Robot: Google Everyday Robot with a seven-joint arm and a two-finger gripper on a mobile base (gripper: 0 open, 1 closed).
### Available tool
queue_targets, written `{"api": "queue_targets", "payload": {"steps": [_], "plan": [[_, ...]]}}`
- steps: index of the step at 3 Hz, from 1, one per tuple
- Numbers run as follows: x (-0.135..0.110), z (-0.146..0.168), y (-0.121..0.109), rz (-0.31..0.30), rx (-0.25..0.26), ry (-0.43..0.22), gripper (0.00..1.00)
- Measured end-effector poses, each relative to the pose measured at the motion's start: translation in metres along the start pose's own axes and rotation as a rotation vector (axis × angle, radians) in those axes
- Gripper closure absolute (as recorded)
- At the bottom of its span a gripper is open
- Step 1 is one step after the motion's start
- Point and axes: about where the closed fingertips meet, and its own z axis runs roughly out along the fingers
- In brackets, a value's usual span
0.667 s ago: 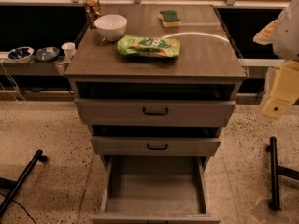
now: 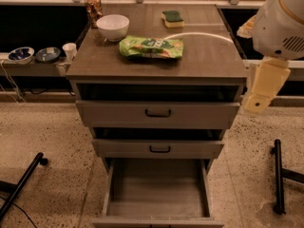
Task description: Place green rice chip bag into bottom drawer
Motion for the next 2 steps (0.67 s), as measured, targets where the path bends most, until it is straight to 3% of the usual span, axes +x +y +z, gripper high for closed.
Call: {"api": "queue_targets", "payload": {"steps": [1, 2], "plan": [[0.0, 0.0, 0.0, 0.0, 0.0, 0.0, 0.0], [-0.023, 0.017, -0.013, -0.025, 0.015, -0.043, 0.0]]}}
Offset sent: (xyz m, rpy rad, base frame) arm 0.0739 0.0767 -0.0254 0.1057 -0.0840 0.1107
